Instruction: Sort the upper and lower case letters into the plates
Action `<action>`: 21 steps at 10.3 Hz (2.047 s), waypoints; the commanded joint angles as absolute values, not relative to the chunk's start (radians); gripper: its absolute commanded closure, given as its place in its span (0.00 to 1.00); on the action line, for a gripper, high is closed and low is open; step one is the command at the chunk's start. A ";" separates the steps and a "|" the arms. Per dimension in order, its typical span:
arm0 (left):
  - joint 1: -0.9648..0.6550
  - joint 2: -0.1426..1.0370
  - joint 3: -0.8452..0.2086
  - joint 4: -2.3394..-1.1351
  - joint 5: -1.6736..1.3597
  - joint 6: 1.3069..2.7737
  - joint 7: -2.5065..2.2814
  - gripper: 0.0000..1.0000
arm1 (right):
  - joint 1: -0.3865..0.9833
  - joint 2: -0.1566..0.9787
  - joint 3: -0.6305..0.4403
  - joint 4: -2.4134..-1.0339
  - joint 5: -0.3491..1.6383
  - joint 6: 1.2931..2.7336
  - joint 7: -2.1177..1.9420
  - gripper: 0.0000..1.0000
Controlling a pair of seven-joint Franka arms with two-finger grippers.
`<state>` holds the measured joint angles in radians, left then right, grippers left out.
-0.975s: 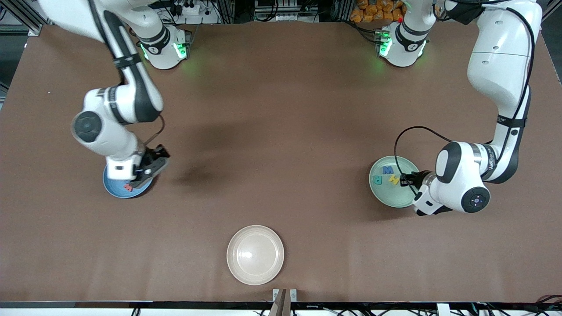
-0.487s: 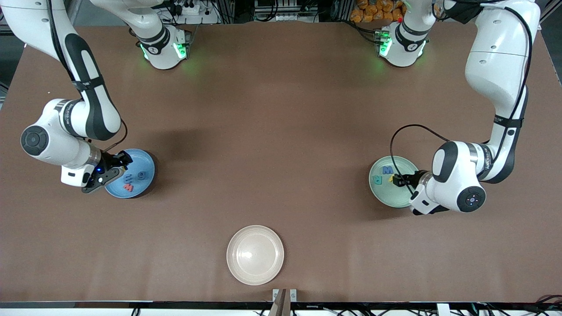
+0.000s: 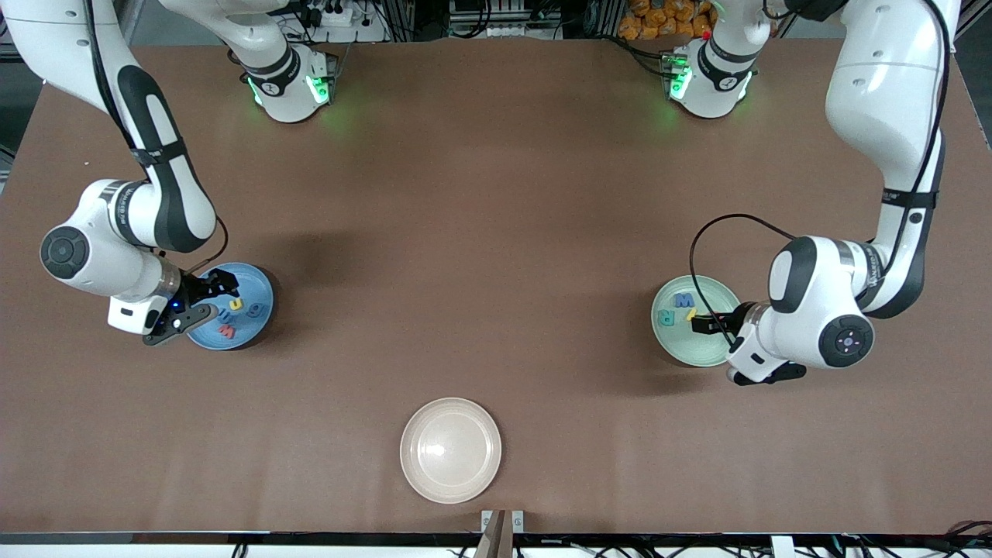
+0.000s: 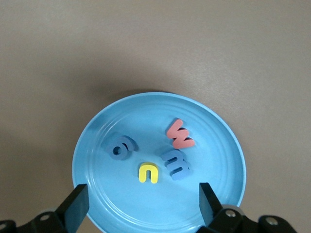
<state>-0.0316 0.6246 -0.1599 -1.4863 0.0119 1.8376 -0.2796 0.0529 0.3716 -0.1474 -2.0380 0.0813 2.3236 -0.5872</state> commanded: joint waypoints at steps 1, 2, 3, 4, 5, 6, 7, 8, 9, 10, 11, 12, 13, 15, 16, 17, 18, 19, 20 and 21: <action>-0.061 0.519 -0.156 -1.479 0.037 1.835 -0.279 0.00 | 0.054 0.359 -0.140 -2.017 0.087 2.295 -0.487 0.00; -0.063 0.488 -0.158 -1.450 0.037 1.833 -0.276 0.00 | 0.057 0.344 -0.140 -2.014 0.087 2.292 -0.432 0.00; -0.064 0.453 -0.160 -1.424 0.057 1.833 -0.264 0.00 | 0.072 0.313 -0.140 -2.016 0.087 2.284 -0.363 0.00; -0.069 0.425 -0.163 -1.401 0.107 1.833 -0.258 0.00 | 0.065 0.292 -0.134 -2.014 0.086 2.260 -0.312 0.00; -0.092 0.398 -0.161 -1.387 0.139 1.833 -0.256 0.00 | 0.048 0.275 -0.117 -2.014 0.086 2.249 -0.299 0.00; -0.095 0.361 -0.163 -1.387 0.140 1.829 -0.256 0.00 | 0.013 0.255 -0.080 -2.014 0.084 2.231 -0.296 0.00; -0.095 0.310 -0.160 -1.388 0.132 1.829 -0.259 0.00 | 0.009 0.223 -0.071 -2.016 0.081 2.197 -0.270 0.00; -0.088 0.272 -0.169 -1.391 0.126 1.816 -0.267 0.00 | 0.012 0.186 -0.063 -2.019 0.074 2.142 -0.229 0.00; -0.080 0.249 -0.167 -1.391 0.121 1.775 -0.265 0.00 | 0.008 0.142 -0.057 -2.034 0.072 2.105 -0.221 0.00; -0.077 0.220 -0.170 -1.391 0.108 1.764 -0.258 0.00 | 0.006 0.083 -0.057 -2.078 0.063 2.092 -0.221 0.00; -0.077 0.209 -0.166 -1.390 0.091 1.690 -0.244 0.00 | 0.008 0.021 -0.058 -2.106 0.011 2.086 -0.221 0.00; -0.068 0.181 -0.161 -1.388 0.072 1.642 -0.238 0.00 | 0.008 -0.018 -0.058 -2.099 0.006 2.053 -0.219 0.00; -0.048 0.161 -0.161 -1.390 0.022 1.626 -0.235 0.00 | 0.009 -0.043 -0.057 -2.061 0.006 2.019 -0.207 0.00; -0.040 0.115 -0.156 -1.396 -0.038 1.541 -0.218 0.00 | -0.003 -0.028 -0.061 -1.834 0.008 1.863 -0.180 0.00; -0.041 0.095 -0.158 -1.399 -0.040 1.529 -0.213 0.00 | -0.014 -0.020 -0.061 -1.733 0.012 1.742 -0.176 0.00; -0.041 0.080 -0.161 -1.404 -0.040 1.517 -0.213 0.00 | -0.008 -0.021 -0.063 -1.688 0.014 1.680 -0.157 0.00; -0.041 0.071 -0.163 -1.404 -0.040 1.508 -0.213 0.00 | -0.008 -0.025 -0.061 -1.657 0.014 1.668 -0.111 0.00; -0.041 0.068 -0.164 -1.404 -0.040 1.506 -0.213 0.00 | 0.000 -0.023 -0.058 -1.611 0.015 1.639 -0.086 0.00; -0.041 0.067 -0.164 -1.404 -0.040 1.506 -0.213 0.00 | 0.002 -0.021 -0.057 -1.579 0.017 1.582 -0.049 0.00; -0.041 0.066 -0.164 -1.404 -0.040 1.506 -0.213 0.00 | 0.003 -0.023 -0.055 -1.554 0.015 1.554 -0.043 0.00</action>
